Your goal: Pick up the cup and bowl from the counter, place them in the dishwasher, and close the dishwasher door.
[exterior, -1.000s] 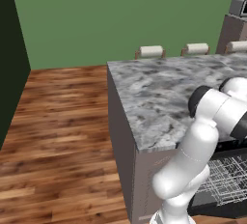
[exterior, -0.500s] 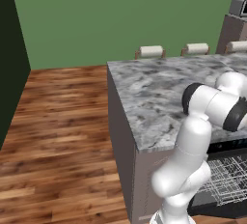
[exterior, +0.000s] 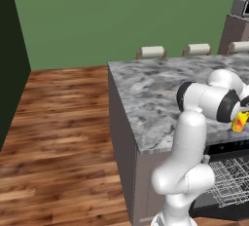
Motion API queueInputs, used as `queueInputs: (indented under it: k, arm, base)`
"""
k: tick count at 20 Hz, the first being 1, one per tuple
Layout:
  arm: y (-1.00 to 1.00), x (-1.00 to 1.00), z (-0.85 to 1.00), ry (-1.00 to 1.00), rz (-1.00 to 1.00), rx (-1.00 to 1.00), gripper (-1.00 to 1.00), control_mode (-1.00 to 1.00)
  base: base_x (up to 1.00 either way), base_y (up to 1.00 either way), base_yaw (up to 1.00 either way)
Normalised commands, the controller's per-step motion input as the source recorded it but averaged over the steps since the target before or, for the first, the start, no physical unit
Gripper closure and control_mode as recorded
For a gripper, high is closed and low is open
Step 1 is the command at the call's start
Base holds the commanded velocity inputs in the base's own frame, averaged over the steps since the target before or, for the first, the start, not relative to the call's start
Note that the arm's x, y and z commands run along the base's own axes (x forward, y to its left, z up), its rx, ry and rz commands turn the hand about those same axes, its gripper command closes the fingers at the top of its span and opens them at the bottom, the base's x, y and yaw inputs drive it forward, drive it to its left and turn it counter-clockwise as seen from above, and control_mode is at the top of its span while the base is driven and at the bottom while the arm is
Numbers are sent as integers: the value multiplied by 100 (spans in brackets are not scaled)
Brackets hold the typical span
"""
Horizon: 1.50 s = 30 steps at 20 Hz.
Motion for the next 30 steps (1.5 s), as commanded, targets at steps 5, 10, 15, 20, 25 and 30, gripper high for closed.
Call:
queueInputs:
  k: [5,10,15,20,25,30]
  arm:
    - [-7,16,-2,0,0,-6,-100,-100]
    - [-7,21,-35,3,0,-2,-100,-100]
    - [-2,19,-51,5,1,0,-100,-100]
    - [-2,4,-19,0,0,0,100,-100]
    - [-8,0,0,0,0,0,100,-100]
    - [2,-59,-1,-10,0,-1,100,-100]
  base:
    - [0,0,0]
    - [0,0,0]
    - [0,0,0]
    - [0,0,0]
    - [0,0,0]
    - [0,0,0]
